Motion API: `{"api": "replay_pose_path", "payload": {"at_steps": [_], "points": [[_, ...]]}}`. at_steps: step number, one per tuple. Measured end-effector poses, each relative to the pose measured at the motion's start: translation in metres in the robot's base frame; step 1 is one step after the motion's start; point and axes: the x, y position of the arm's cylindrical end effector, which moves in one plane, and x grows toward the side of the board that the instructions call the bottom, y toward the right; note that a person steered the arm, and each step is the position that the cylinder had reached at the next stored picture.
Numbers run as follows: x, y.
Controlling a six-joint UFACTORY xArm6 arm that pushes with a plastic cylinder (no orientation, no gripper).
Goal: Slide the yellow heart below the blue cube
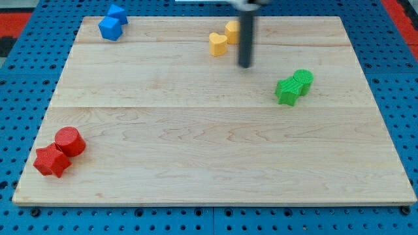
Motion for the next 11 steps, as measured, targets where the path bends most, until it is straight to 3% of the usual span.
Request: {"api": "replay_pose_path", "payload": {"at_steps": [1,2,3,5,6,7,11], "points": [[-0.047,-0.034],[-0.050,-0.086],[-0.027,-0.160],[0.039,-0.202],[0.039,-0.285],[0.038,-0.321],[0.022,-0.321]]}}
